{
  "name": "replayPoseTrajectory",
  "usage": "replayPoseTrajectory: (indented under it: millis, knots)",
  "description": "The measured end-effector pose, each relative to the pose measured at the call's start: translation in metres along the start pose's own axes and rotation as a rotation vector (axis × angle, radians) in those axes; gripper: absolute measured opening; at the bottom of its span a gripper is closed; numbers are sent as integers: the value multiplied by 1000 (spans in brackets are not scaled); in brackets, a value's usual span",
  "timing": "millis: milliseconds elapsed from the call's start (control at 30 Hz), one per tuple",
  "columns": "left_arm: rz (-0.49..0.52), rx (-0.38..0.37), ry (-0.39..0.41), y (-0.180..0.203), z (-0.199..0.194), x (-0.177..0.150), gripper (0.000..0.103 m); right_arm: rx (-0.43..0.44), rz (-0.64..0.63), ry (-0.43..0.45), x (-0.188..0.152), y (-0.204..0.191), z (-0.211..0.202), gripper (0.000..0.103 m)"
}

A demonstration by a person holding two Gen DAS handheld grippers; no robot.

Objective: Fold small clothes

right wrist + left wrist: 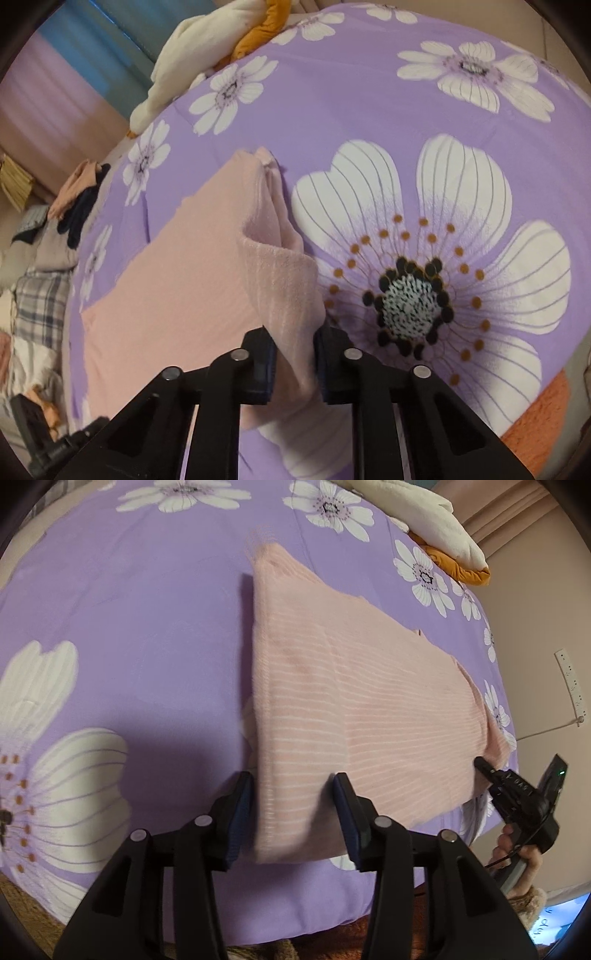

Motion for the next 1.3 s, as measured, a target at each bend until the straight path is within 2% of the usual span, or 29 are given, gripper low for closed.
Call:
replayPoseTrajectory:
  millis: [100, 267, 500, 533, 700, 967, 1133, 1233, 1300]
  knots:
    - [0, 39, 25, -7, -10, 1, 49, 1, -60, 54, 2, -17, -12, 16]
    - [-21, 71, 51, -17, -21, 3, 51, 65, -174, 130, 8, -61, -37, 14]
    - [-43, 94, 74, -24, -34, -1, 53, 145, -360, 149, -2, -122, -47, 11]
    - [-45, 97, 74, -24, -35, -1, 53, 159, -386, 144, -6, -129, -47, 8]
    - [-52, 112, 77, -27, -39, -4, 53, 198, -505, 93, -32, -159, -34, 7]
    - [-54, 127, 78, -28, -41, -4, 53, 240, -594, -85, -82, -176, -4, 7]
    - [-51, 132, 72, -28, -41, -5, 53, 185, -633, -221, -117, -171, 30, 7]
    - [-50, 134, 69, -29, -41, -5, 53, 142, -636, -265, -127, -163, 46, 8]
    - [-49, 135, 67, -29, -41, -5, 54, 143, -625, -270, -127, -161, 48, 8]
Point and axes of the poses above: each gripper's, at about its wrist camera, not at the fingertips, and z roughly the way its jaws point, y to its right, x to its top, the point moved 4 cm from there along z, roughly the way its jaws point, and after that the axes turned 13 degrees about z, right-handed, at the moved point
